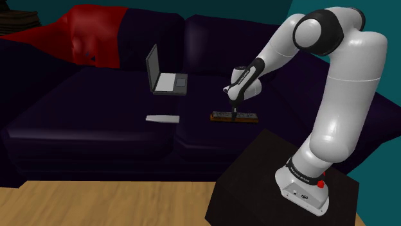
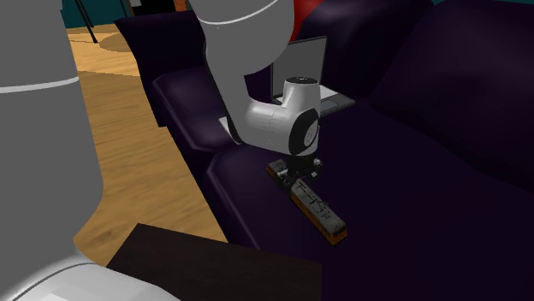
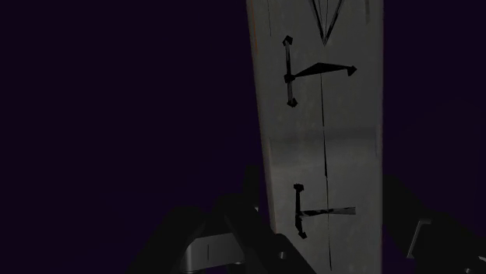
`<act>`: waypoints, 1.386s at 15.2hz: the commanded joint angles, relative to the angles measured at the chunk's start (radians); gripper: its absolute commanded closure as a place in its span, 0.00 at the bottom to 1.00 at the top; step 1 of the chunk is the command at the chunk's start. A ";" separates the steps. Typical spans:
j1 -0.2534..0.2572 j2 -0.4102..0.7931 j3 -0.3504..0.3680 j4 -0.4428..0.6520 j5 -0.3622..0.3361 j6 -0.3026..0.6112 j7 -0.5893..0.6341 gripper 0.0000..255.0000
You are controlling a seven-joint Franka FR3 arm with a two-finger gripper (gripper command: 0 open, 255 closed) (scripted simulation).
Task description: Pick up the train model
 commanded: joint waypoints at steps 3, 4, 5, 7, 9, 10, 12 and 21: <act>0.000 0.002 0.000 -0.001 0.000 0.001 0.001 1.00; 0.001 0.002 0.000 0.000 0.000 0.001 0.002 1.00; 0.004 -0.012 -0.003 -0.002 -0.005 -0.012 0.004 1.00; 0.009 -0.041 -0.011 -0.006 -0.015 -0.037 0.009 1.00; 0.014 -0.070 -0.017 -0.008 -0.025 -0.062 0.014 1.00; 0.017 -0.084 -0.020 -0.009 -0.030 -0.075 0.017 1.00; 0.020 -0.112 -0.026 -0.010 -0.040 -0.102 0.022 1.00; 0.030 -0.208 -0.038 -0.007 -0.074 -0.199 0.039 1.00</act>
